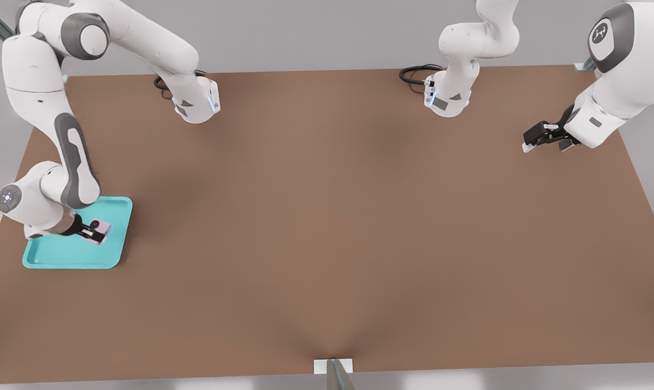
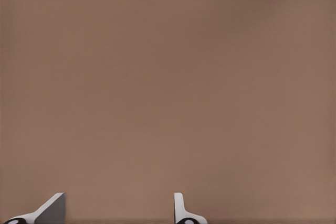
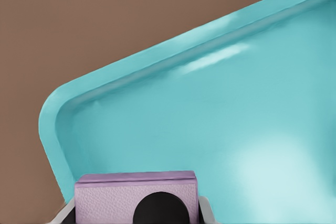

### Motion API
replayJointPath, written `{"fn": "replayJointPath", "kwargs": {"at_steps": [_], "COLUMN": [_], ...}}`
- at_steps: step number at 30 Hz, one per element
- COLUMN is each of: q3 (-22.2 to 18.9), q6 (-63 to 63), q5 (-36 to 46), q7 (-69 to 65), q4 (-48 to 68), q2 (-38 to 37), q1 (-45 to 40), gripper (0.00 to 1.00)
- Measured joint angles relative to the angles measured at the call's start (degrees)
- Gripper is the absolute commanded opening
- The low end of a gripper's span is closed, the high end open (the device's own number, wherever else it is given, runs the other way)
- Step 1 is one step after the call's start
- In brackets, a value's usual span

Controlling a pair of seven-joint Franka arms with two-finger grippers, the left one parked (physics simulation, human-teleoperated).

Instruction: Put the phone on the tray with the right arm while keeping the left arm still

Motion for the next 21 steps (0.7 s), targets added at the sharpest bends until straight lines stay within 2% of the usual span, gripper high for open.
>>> {"fn": "replayJointPath", "kwargs": {"at_steps": [1, 5, 6, 8, 11, 12, 14, 15, 17, 19, 21], "q3": [0.0, 0.1, 1.6, 7.2, 14.4, 13.4, -0.7, -5.9, -12.2, -15.2, -15.6], "q6": [0.0, -0.3, -1.0, -7.1, -19.0, -23.1, -30.1, -32.9, -37.9, -41.3, -42.7], "q5": [-0.1, -0.2, -0.2, -0.6, -2.9, -3.2, -2.8, -1.8, -0.2, 0.8, 0.9], "q7": [-2.0, -8.8, -10.3, -12.7, -13.2, -12.8, -11.9, -11.3, -10.1, -9.0, -8.0], "q4": [0.3, 3.0, 5.7, 20.2, 31.2, 31.5, 30.2, 29.9, 28.4, 26.9, 22.9], "q2": [0.9, 1.7, 1.1, -0.2, -6.6, -11.8, -18.9, -20.7, -23.5, -24.7, -27.0], "q1": [-1.0, -1.5, -1.7, -0.1, 9.3, 13.6, 29.8, 35.1, 40.7, 43.4, 43.9], "gripper": [1.00, 1.00, 1.00, 1.00, 1.00, 1.00, 1.00, 1.00, 1.00, 1.00, 1.00]}}
